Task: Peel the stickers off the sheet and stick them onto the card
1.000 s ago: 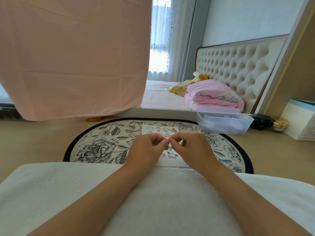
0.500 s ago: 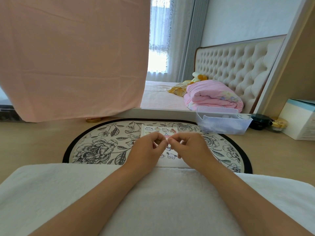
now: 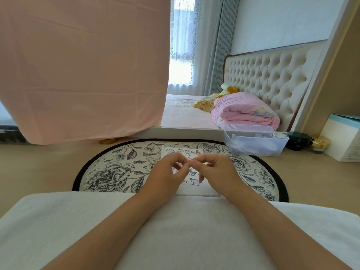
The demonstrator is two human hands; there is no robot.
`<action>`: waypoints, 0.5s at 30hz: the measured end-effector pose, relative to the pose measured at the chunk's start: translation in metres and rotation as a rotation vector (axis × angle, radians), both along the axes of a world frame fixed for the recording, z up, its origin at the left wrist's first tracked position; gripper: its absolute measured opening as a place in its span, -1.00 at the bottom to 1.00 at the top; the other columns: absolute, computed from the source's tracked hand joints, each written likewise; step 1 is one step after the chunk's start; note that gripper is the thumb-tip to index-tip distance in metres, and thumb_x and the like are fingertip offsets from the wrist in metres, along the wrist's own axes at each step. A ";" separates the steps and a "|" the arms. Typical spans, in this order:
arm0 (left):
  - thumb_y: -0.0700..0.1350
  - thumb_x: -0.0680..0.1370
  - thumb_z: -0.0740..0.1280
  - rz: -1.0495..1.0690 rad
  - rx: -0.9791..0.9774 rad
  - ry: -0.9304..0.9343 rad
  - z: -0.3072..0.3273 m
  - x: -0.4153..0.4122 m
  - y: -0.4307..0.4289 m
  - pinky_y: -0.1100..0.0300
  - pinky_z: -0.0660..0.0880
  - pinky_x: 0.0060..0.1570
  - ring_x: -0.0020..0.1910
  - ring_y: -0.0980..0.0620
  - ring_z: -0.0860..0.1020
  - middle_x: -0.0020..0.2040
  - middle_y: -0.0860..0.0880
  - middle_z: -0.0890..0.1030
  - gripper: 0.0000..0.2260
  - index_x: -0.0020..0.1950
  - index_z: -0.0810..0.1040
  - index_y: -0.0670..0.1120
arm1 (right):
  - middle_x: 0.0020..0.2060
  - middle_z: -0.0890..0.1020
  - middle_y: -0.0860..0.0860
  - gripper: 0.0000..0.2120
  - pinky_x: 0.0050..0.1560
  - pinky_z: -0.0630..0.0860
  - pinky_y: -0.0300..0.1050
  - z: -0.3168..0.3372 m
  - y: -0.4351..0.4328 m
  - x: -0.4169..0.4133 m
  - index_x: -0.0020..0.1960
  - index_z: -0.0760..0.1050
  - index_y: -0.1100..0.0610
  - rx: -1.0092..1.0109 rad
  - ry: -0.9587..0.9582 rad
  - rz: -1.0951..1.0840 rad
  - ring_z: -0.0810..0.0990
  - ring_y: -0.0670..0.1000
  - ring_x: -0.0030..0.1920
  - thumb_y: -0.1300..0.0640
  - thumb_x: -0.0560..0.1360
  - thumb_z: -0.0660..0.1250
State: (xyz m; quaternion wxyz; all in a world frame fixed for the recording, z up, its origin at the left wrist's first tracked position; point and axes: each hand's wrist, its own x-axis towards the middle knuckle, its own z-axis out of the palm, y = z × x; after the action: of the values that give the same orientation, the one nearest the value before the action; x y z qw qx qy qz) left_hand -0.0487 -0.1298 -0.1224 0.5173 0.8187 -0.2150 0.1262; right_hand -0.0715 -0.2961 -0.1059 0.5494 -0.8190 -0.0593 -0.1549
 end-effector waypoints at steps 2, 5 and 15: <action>-0.07 0.56 0.36 -0.004 0.005 -0.003 0.001 0.001 -0.001 0.44 0.40 -0.24 -0.11 0.26 0.55 -0.19 0.16 0.61 -0.88 -0.18 0.55 0.03 | -0.48 0.61 -0.20 -0.92 -0.44 0.37 -0.43 0.000 -0.002 0.002 -0.08 0.71 0.15 -0.017 0.006 -0.007 0.50 -0.18 -0.53 0.17 0.53 0.46; -0.06 0.54 0.36 0.005 0.025 -0.002 0.005 0.004 -0.005 0.44 0.41 -0.28 -0.13 0.27 0.56 -0.20 0.19 0.63 -0.88 -0.20 0.57 0.03 | -0.47 0.61 -0.16 -0.89 -0.42 0.38 -0.42 0.003 -0.008 0.004 -0.10 0.69 0.14 -0.048 0.028 -0.025 0.50 -0.19 -0.55 0.13 0.55 0.43; -0.14 0.57 0.31 -0.041 0.113 0.151 0.028 0.044 -0.045 0.31 0.40 -0.49 -0.46 0.16 0.39 -0.13 -0.19 0.66 -0.89 -0.13 0.56 -0.12 | -0.26 0.71 -0.06 -0.86 -0.29 0.56 -0.13 0.032 -0.095 0.051 -0.16 0.64 -0.01 -0.193 -0.056 -0.329 0.57 -0.10 -0.39 0.04 0.57 0.38</action>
State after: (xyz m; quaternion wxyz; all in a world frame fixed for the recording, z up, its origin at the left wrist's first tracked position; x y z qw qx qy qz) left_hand -0.0052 -0.1751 -0.0942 0.4875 0.8492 -0.1990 0.0408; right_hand -0.0201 -0.3910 -0.0736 0.4337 -0.8618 0.0455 -0.2592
